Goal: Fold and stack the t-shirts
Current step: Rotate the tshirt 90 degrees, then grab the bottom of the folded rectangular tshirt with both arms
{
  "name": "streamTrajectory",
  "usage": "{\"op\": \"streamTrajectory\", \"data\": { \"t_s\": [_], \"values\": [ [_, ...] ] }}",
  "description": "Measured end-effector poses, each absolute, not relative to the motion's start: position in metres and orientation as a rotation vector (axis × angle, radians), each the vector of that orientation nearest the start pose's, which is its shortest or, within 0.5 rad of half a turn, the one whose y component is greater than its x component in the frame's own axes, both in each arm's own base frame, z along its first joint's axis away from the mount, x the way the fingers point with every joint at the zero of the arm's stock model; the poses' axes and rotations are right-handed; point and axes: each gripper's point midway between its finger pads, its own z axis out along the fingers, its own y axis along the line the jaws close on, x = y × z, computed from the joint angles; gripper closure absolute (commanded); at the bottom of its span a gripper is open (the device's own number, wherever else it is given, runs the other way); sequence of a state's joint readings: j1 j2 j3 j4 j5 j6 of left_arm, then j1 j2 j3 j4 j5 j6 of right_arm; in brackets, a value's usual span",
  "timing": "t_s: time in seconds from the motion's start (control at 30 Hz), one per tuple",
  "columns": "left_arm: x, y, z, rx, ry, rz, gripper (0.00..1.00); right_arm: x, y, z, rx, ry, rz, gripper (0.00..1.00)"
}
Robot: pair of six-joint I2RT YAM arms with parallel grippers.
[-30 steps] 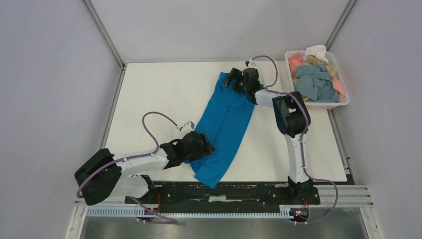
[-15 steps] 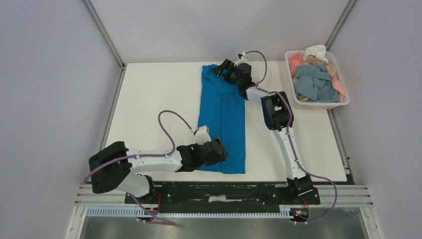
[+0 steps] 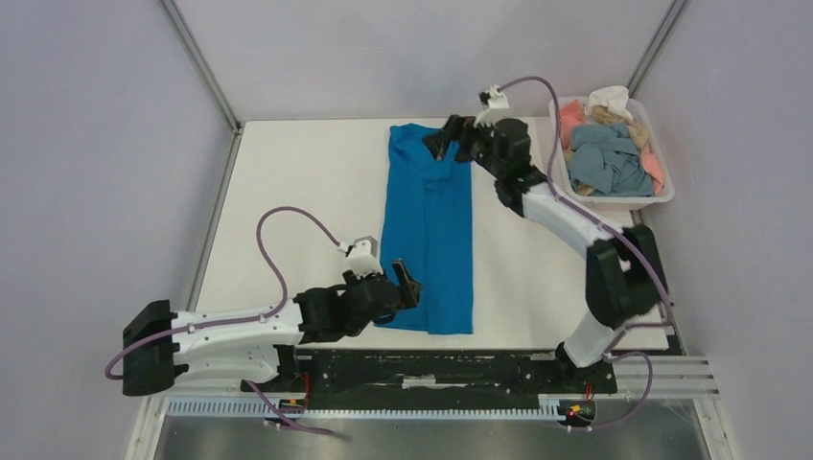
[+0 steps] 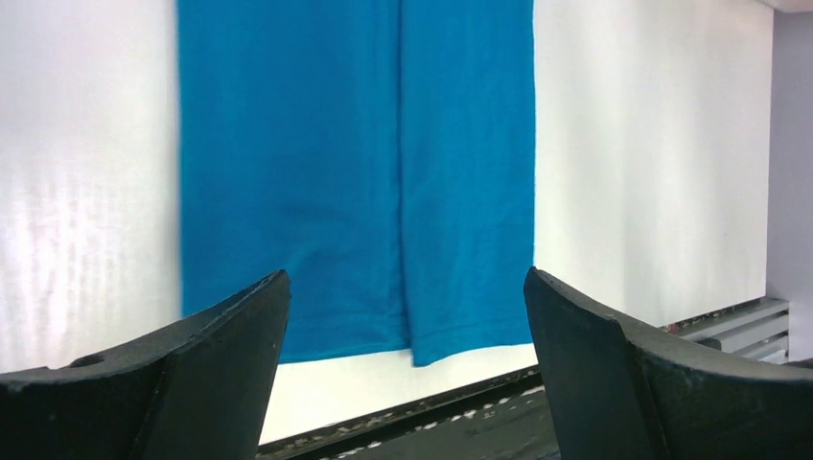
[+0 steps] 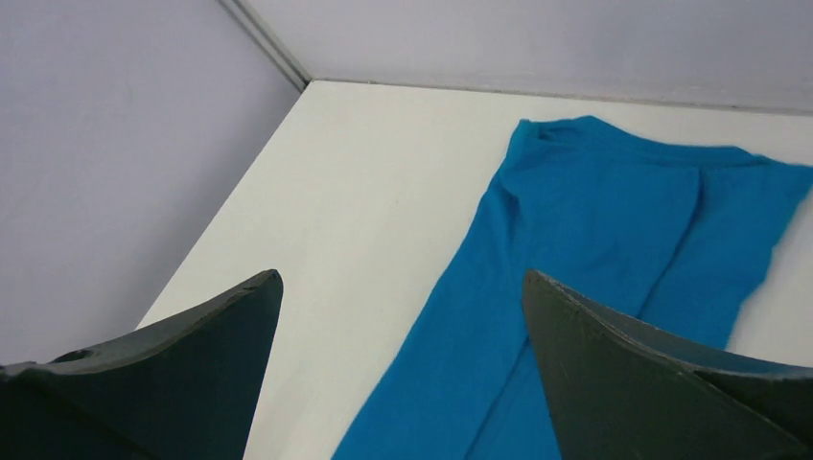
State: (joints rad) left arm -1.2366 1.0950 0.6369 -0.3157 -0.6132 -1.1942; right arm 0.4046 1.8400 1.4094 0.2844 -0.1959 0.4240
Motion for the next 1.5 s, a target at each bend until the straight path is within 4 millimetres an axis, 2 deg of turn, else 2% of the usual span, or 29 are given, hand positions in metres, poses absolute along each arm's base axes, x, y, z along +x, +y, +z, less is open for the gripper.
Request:
{"op": "streamTrajectory", "data": {
  "t_s": [0.03, 0.1, 0.13, 0.2, 0.23, 0.3, 0.33, 0.37, 0.4, 0.47, 0.6, 0.7, 0.83, 0.97, 1.1, 1.3, 1.43, 1.5],
  "values": [
    [0.165, -0.260, 0.116, -0.243, 2.229, -0.637, 0.03, 0.480, 0.263, 0.256, -0.144, 1.736, 0.787, 0.02],
    [0.160, -0.246, 0.114, -0.216, 2.213, -0.649, 0.03, 0.432, 0.246, 0.250, -0.153, 1.708, 0.808, 0.02],
    [0.158, -0.239, 0.113, -0.201, 2.208, -0.657, 0.03, 0.404, 0.235, 0.229, -0.149, 1.731, 0.810, 0.02],
    [0.151, -0.232, 0.108, -0.154, 2.216, -0.675, 0.03, 0.371, 0.226, 0.191, -0.144, 1.802, 0.806, 0.02],
    [0.148, -0.230, 0.104, -0.129, 2.225, -0.678, 0.03, 0.347, 0.222, 0.159, -0.142, 1.873, 0.797, 0.02],
    [0.143, -0.227, 0.096, -0.090, 2.251, -0.669, 0.03, 0.300, 0.220, 0.109, -0.161, 2.001, 0.806, 0.02],
    [0.141, -0.225, 0.091, -0.073, 2.269, -0.655, 0.03, 0.282, 0.219, 0.093, -0.171, 2.048, 0.813, 0.02],
    [0.138, -0.223, 0.085, -0.062, 2.289, -0.639, 0.03, 0.255, 0.216, 0.072, -0.190, 2.109, 0.826, 0.02],
    [0.137, -0.221, 0.082, -0.055, 2.304, -0.623, 0.03, 0.237, 0.212, 0.059, -0.199, 2.153, 0.830, 0.02],
    [0.134, -0.217, 0.073, -0.042, 2.332, -0.597, 0.03, 0.218, 0.204, 0.047, -0.202, 2.203, 0.826, 0.02],
    [0.129, -0.206, 0.050, -0.038, 2.387, -0.556, 0.05, 0.201, 0.199, 0.052, -0.219, 2.213, 0.825, 0.02],
    [0.129, -0.196, 0.031, -0.062, 2.442, -0.525, 0.13, 0.187, 0.199, 0.054, -0.247, 2.204, 0.855, 0.02],
    [0.137, -0.206, 0.031, -0.126, 2.435, -0.614, 0.31, 0.164, 0.196, 0.037, -0.287, 2.266, 0.882, 0.02],
    [0.136, -0.213, 0.028, -0.132, 2.452, -0.677, 0.50, 0.156, 0.202, 0.036, -0.327, 2.266, 0.926, 0.02],
    [0.129, -0.216, 0.023, -0.114, 2.484, -0.704, 0.58, 0.145, 0.210, 0.037, -0.373, 2.274, 0.984, 0.02],
    [0.127, -0.214, 0.019, -0.114, 2.505, -0.689, 0.76, 0.130, 0.217, 0.036, -0.422, 2.297, 1.037, 0.05],
    [0.127, -0.211, 0.016, -0.121, 2.516, -0.667, 0.97, 0.122, 0.217, 0.035, -0.437, 2.322, 1.049, 0.10],
    [0.126, -0.211, 0.016, -0.124, 2.520, -0.666, 0.98, 0.117, 0.216, 0.034, -0.441, 2.346, 1.043, 0.13]
  ]
}}
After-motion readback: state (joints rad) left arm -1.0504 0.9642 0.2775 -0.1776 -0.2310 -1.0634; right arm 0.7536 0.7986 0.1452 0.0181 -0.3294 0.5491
